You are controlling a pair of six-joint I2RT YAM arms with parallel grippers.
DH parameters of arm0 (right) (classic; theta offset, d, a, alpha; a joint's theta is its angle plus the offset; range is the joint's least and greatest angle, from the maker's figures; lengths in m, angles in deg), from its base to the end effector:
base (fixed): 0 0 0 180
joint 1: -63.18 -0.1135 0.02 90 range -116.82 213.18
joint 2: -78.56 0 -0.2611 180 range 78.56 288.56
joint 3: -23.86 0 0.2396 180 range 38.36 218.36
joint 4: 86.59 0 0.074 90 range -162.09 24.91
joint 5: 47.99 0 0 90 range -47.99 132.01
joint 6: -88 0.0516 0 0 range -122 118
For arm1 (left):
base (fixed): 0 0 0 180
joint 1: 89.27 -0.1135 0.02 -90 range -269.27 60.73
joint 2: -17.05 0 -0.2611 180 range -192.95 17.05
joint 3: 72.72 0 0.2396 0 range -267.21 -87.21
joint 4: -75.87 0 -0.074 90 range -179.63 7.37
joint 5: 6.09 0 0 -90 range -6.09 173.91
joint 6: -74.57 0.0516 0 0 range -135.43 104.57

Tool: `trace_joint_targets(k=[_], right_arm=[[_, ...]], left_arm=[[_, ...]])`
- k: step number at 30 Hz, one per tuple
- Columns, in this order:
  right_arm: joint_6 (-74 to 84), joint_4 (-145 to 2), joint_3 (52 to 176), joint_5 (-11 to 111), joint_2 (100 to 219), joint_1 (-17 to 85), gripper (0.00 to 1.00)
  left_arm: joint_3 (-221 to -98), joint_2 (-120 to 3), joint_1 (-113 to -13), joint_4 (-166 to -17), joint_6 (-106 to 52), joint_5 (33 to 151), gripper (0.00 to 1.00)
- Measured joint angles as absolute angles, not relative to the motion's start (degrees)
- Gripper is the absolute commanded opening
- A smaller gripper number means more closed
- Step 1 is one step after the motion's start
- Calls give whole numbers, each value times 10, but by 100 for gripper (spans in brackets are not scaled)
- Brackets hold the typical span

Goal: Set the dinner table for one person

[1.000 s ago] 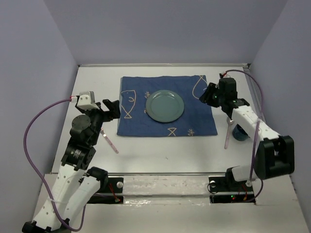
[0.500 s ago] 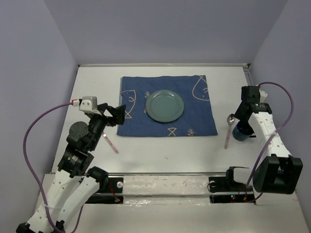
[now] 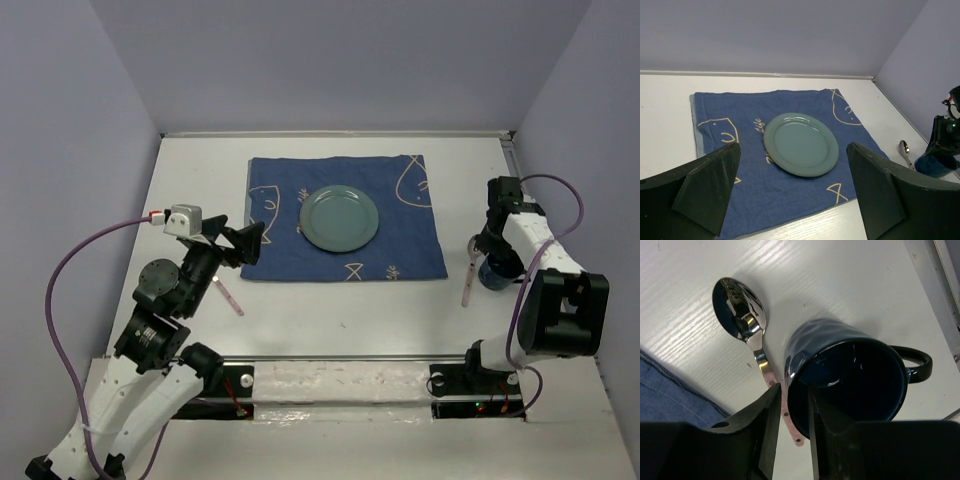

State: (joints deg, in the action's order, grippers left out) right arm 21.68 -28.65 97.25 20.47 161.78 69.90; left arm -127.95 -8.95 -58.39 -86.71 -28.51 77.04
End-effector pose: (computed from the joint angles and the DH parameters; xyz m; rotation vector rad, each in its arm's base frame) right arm 0.2673 -0.0506 0.2189 0.7975 2.5543 -0.4256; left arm 0.1036 -0.0547 0.3706 0.1132 1.3839 -0.5608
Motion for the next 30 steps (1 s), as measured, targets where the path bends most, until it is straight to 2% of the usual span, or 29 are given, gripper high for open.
trace_joint_targets(k=[5, 7, 8, 9, 20, 25, 30], right_arm=[[207, -307, 981, 201, 1628, 712, 20], [202, -313, 986, 201, 1632, 721, 13], [202, -317, 987, 203, 1635, 727, 4], [201, -321, 989, 206, 1638, 732, 0], [190, -308, 1009, 188, 1604, 742, 0], [178, -287, 1137, 196, 1557, 712, 0], [144, -310, 1302, 201, 1632, 596, 0]], left_arm=[[-1279, -90, -577, -866, -284, 770, 99], [-1279, -90, -574, -865, -283, 770, 99], [-1279, -90, -574, -865, -283, 770, 99], [-1279, -90, -573, -865, -283, 770, 99], [-1279, -89, -562, -859, -281, 767, 99], [-1279, -91, -559, -859, -281, 766, 99], [-1279, -101, -559, -859, -279, 764, 99]])
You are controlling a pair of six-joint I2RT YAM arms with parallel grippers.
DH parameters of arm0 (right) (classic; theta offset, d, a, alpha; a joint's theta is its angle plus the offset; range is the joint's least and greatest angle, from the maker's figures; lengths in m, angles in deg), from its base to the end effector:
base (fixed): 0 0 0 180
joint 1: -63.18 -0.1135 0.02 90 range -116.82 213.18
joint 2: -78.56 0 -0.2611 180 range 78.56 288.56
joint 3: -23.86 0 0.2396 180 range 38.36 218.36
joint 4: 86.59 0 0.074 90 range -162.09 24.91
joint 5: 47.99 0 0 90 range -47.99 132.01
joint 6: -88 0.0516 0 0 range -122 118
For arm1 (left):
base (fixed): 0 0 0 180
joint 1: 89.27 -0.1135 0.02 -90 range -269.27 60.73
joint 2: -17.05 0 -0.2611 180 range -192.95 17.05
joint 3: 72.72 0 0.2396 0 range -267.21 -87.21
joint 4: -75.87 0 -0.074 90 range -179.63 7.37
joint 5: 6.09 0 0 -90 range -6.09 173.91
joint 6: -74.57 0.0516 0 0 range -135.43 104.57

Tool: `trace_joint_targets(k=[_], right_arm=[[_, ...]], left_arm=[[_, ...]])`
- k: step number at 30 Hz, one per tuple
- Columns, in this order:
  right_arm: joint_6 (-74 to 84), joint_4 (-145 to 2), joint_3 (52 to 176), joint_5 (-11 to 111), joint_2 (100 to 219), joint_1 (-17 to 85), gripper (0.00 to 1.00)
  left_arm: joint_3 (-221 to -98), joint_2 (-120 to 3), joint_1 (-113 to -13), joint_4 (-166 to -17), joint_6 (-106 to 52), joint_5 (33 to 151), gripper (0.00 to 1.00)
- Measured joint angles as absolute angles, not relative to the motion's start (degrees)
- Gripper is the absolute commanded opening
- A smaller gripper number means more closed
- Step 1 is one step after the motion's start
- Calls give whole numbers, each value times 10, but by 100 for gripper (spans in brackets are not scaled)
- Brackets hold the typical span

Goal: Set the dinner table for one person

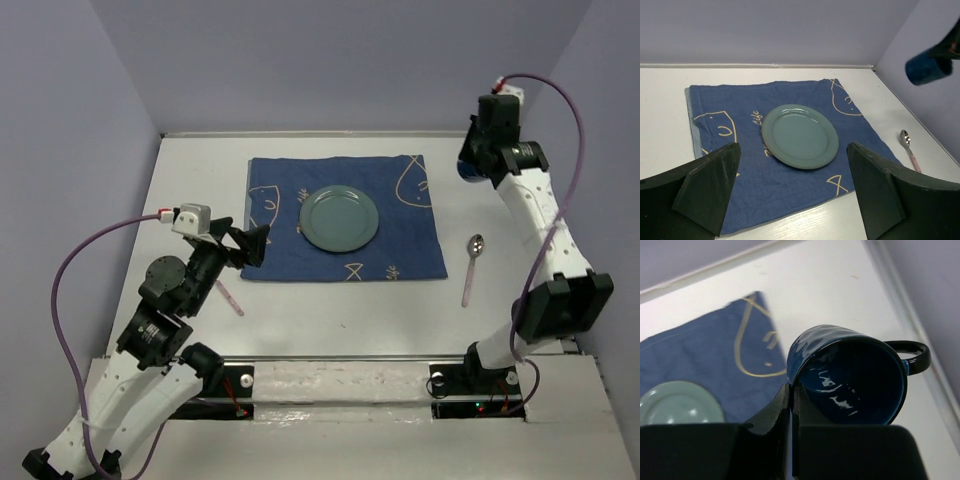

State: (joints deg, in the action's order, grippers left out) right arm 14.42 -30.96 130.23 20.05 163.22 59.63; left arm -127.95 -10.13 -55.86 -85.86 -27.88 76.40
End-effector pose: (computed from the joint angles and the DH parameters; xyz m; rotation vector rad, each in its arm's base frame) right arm 0.3200 0.0005 0.3941 0.4533 2.0728 -0.2084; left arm 0.1060 -0.0618 0.3667 0.1496 1.4178 -0.5715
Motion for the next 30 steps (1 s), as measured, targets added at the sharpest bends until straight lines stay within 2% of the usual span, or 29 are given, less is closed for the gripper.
trace_joint_targets(k=[4, 14, 21, 30], right_arm=[[111, -323, 1417, 231, 1770, 542, 0], [38, -273, 1607, 269, 2016, 529, 0], [-17, -270, 1730, 272, 2115, 493, 0], [-38, -261, 1756, 293, 2175, 483, 0]], left_arm=[[-1279, -108, -559, -857, -279, 756, 99], [-1279, -134, -559, -855, -278, 739, 99], [-1279, -147, -560, -855, -277, 735, 99], [-1279, -163, -570, -855, -277, 734, 99]])
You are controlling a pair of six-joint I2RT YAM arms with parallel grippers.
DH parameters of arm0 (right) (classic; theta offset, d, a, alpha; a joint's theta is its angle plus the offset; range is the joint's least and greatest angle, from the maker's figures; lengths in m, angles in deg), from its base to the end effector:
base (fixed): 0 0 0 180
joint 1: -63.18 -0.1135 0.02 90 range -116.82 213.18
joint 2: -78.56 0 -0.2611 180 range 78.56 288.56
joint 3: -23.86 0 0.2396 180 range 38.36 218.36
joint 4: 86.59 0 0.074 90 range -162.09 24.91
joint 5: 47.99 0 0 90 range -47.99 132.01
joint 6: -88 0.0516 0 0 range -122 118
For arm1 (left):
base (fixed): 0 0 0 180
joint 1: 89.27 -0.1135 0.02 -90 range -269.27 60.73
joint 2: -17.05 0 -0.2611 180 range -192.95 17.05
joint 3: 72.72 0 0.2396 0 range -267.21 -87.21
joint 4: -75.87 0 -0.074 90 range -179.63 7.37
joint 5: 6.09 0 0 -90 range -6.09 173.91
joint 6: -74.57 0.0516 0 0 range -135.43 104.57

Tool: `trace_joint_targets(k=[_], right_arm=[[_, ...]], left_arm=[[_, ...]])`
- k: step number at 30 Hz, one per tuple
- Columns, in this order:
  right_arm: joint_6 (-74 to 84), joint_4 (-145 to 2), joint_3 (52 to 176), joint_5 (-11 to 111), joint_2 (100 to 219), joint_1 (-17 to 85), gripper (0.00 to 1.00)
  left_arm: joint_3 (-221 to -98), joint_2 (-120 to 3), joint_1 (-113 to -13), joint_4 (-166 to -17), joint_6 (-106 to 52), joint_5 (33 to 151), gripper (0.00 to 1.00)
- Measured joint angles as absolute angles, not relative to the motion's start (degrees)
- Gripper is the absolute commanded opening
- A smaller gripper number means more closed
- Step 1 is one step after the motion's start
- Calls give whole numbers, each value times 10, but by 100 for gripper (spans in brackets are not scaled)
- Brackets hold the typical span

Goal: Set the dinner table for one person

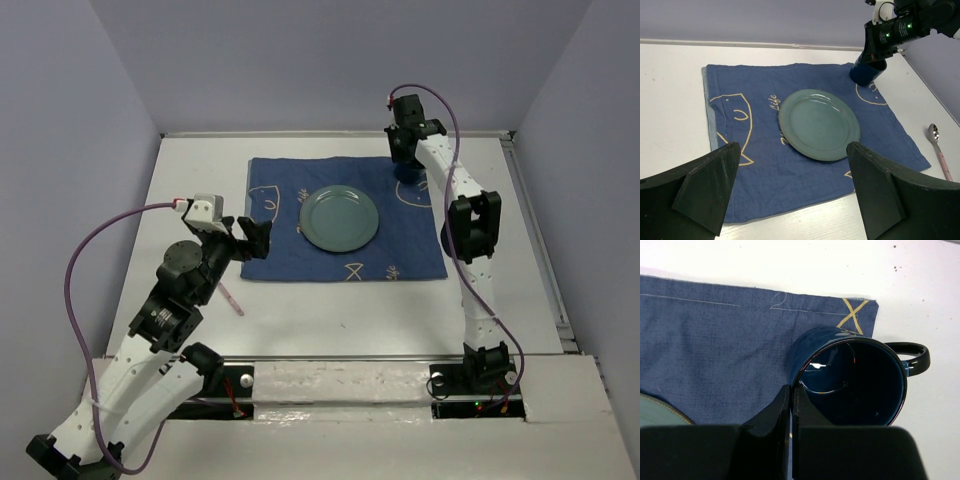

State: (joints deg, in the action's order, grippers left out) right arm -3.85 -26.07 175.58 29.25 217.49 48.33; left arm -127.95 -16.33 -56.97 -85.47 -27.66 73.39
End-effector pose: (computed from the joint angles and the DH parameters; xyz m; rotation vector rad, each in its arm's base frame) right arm 0.5192 0.1259 0.2461 -0.2439 2.3705 -0.1603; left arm 0.1309 -0.0716 0.3533 0.1198 1.5307 -0.4820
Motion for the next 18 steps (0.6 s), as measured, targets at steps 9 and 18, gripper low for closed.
trace_joint_targets(k=[9, 18], right_arm=[[-52, -258, 1763, 293, 2196, 485, 1], [-52, -263, 1769, 265, 2200, 485, 69]], left_arm=[[-1279, -166, -579, -855, -277, 734, 99], [-1279, -170, -582, -855, -277, 735, 99]])
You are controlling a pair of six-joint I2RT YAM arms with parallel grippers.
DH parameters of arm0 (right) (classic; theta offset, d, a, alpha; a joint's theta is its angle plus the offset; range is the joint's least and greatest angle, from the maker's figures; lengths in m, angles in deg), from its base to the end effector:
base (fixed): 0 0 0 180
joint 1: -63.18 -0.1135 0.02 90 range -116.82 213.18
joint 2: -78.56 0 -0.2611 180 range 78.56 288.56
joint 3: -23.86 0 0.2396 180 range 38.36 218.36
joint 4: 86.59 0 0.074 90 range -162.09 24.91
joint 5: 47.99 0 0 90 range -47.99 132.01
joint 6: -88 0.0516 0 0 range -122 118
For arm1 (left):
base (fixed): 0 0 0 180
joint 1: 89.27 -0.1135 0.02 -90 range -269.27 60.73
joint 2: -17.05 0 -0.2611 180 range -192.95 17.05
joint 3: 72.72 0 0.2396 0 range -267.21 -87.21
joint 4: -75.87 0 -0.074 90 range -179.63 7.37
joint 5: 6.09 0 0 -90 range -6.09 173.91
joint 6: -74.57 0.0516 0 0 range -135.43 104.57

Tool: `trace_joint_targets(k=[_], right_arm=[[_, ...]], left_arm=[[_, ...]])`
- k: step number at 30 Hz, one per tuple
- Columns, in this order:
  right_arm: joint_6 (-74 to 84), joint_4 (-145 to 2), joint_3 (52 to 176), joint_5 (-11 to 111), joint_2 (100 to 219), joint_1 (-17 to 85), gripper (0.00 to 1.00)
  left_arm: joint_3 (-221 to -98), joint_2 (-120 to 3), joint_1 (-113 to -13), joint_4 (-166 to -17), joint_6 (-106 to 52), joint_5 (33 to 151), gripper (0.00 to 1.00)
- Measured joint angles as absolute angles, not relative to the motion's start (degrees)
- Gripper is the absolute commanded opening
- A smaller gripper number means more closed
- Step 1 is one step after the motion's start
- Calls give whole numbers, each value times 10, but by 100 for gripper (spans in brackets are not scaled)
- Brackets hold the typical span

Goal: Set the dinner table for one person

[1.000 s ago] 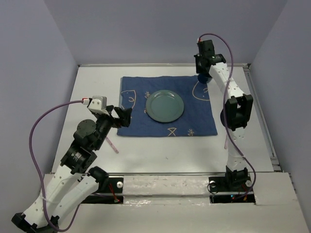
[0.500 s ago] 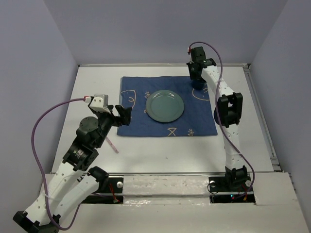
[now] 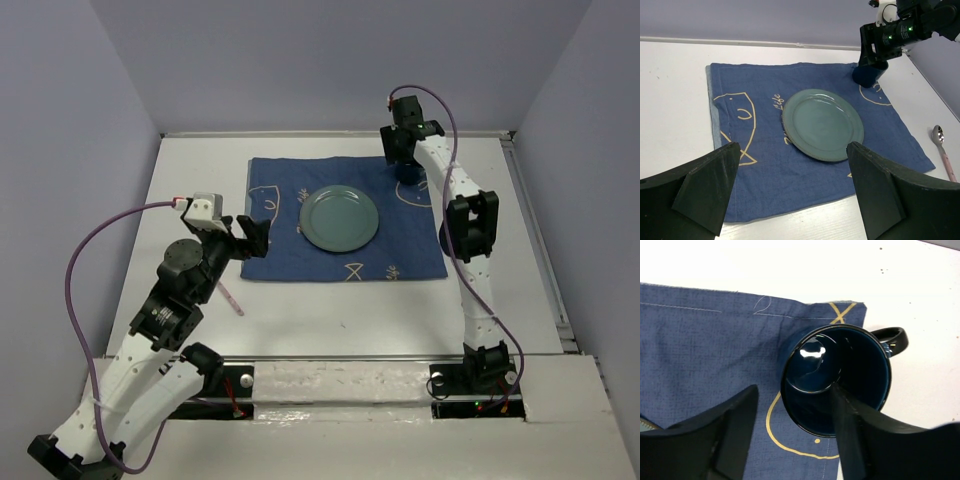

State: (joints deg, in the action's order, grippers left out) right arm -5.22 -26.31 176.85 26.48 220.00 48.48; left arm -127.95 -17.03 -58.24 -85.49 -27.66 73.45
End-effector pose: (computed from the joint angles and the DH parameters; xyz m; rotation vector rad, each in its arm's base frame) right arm 0.5263 0.1238 0.2312 -0.2510 2.3803 -0.2343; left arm 0.1349 -0.0702 0.3517 0.1061 1.5420 -0.4616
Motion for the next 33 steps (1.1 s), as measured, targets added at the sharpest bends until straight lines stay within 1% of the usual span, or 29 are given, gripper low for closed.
trace_joint_targets(k=[5, 6, 7, 8, 10, 11, 12, 13, 14, 17, 19, 20, 21, 22, 24, 27, 31, 33], right_arm=[[-37, -265, 1760, 247, 2182, 485, 70], [-26, -267, 1744, 242, 2165, 485, 63], [-13, -275, 1710, 238, 2134, 486, 63], [3, -274, 1679, 234, 2098, 487, 56], [34, -298, 1596, 229, 2028, 489, 47], [66, -311, 1494, 227, 1938, 495, 33], [86, -319, 1441, 223, 1889, 499, 29], [103, -330, 1396, 218, 1845, 505, 28], [130, -365, 1316, 214, 1780, 513, 28], [206, -408, 1082, 212, 1604, 558, 29], [242, -407, 978, 226, 1555, 597, 35], [260, -405, 930, 232, 1547, 621, 41], [269, -406, 897, 236, 1554, 637, 43], [277, -405, 872, 243, 1562, 647, 48], [289, -388, 830, 256, 1569, 658, 49], [295, -367, 817, 278, 1567, 659, 48], [295, -367, 818, 295, 1568, 659, 45], [295, -367, 820, 298, 1582, 659, 41]], left_arm=[[-1279, -168, -583, -855, -276, 736, 99], [-1279, -165, -584, -855, -275, 736, 99], [-1279, -164, -586, -855, -275, 736, 99], [-1279, -161, -586, -855, -275, 736, 99], [-1279, -157, -587, -855, -275, 738, 99], [-1279, -153, -588, -855, -275, 740, 99], [-1279, -150, -591, -855, -275, 743, 99], [-1279, -147, -594, -855, -275, 746, 99], [-1279, -143, -599, -855, -275, 751, 99], [-1279, -129, -609, -855, -275, 756, 99], [-1279, -118, -608, -855, -275, 756, 99], [-1279, -110, -606, -855, -275, 756, 99], [-1279, -104, -604, -856, -275, 756, 99], [-1279, -97, -599, -855, -275, 756, 99], [-1279, -89, -589, -856, -275, 755, 99], [-1279, -81, -578, -855, -275, 756, 99], [-1279, -75, -571, -855, -275, 755, 99], [-1279, -71, -570, -855, -275, 754, 99]])
